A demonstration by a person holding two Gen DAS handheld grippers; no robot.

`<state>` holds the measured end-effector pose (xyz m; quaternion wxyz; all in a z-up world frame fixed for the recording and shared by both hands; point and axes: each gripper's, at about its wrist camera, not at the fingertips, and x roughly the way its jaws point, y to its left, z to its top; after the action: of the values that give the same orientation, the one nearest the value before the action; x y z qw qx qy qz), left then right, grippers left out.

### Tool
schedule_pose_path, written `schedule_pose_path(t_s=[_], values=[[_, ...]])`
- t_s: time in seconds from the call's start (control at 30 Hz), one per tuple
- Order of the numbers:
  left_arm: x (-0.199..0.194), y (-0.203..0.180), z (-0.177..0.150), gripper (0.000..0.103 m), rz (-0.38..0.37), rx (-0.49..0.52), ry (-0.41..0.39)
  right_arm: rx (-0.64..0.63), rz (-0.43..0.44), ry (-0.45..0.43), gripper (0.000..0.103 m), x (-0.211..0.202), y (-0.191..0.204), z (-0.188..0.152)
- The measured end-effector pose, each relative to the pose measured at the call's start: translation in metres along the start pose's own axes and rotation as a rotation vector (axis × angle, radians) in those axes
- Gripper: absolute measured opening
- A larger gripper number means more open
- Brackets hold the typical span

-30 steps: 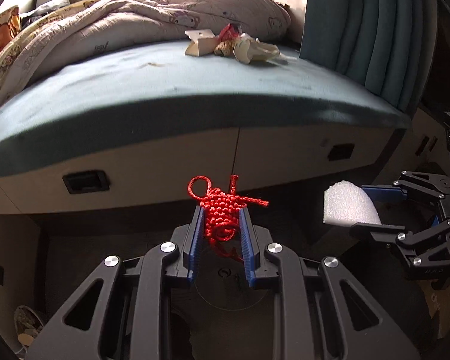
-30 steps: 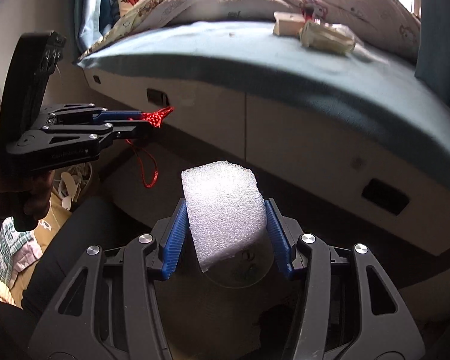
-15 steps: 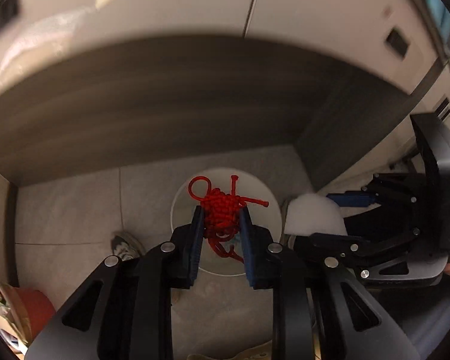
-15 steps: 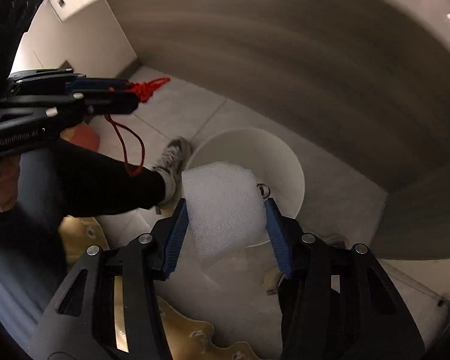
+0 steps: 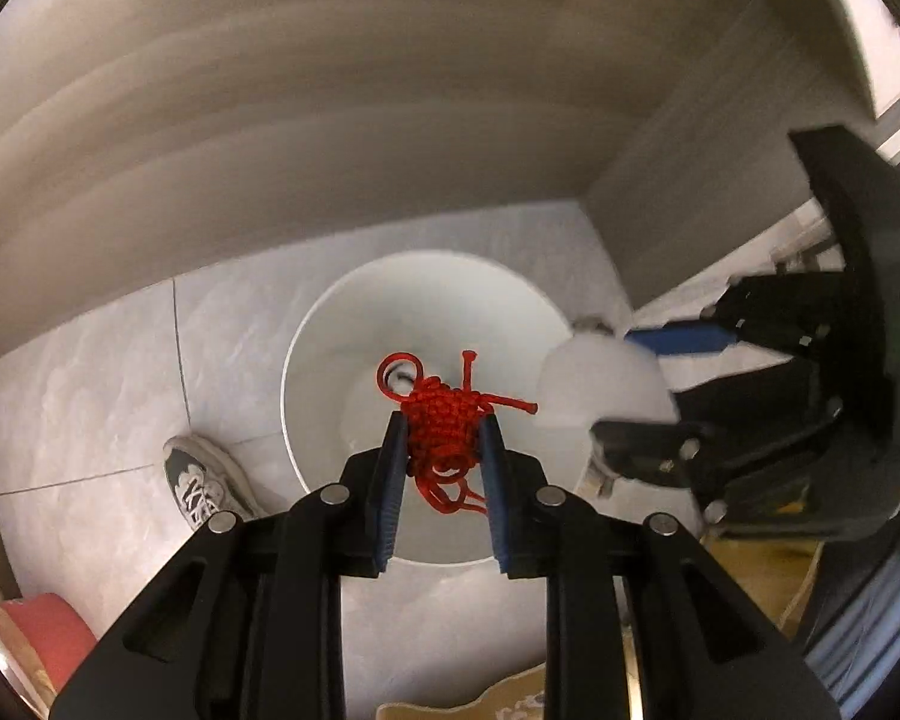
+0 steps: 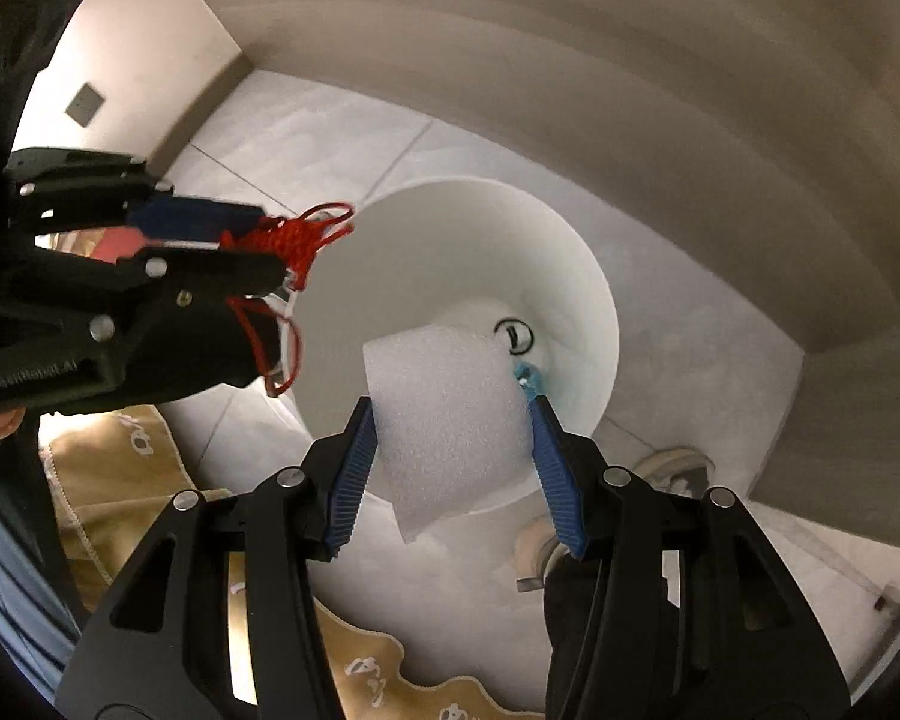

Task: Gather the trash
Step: 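Open the left tool to drop the red cord into the bin, then open the right tool to drop the white foam into the bin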

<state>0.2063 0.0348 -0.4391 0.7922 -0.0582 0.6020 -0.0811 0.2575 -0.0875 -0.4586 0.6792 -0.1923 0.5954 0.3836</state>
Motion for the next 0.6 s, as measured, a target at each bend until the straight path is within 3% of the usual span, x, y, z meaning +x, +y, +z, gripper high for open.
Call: schedule_pose_path(t_s=[0.23, 0.3, 0.37, 0.43, 0.6], values=[[0.019, -0.007, 0.002, 0.029, 0.012, 0.008, 0.039, 0.027, 0.009, -0.01, 0.049, 0.002, -0.003, 0.002], [0.015, -0.005, 0.001, 0.039, 0.005, -0.008, 0.03, 0.027, 0.01, -0.01, 0.049, 0.001, -0.002, 0.001], [0.012, -0.005, 0.003, 0.065, 0.011, -0.024, 0.018, 0.023, 0.009, -0.008, 0.049, 0.003, -0.001, 0.0], [0.011, -0.002, 0.003, 0.084, 0.034, -0.042, 0.001, 0.019, 0.005, -0.006, 0.049, 0.003, 0.0, -0.001], [0.004, 0.01, 0.004, 0.096, 0.136, -0.088, -0.022, 0.009, -0.002, 0.004, 0.049, 0.008, 0.003, 0.002]])
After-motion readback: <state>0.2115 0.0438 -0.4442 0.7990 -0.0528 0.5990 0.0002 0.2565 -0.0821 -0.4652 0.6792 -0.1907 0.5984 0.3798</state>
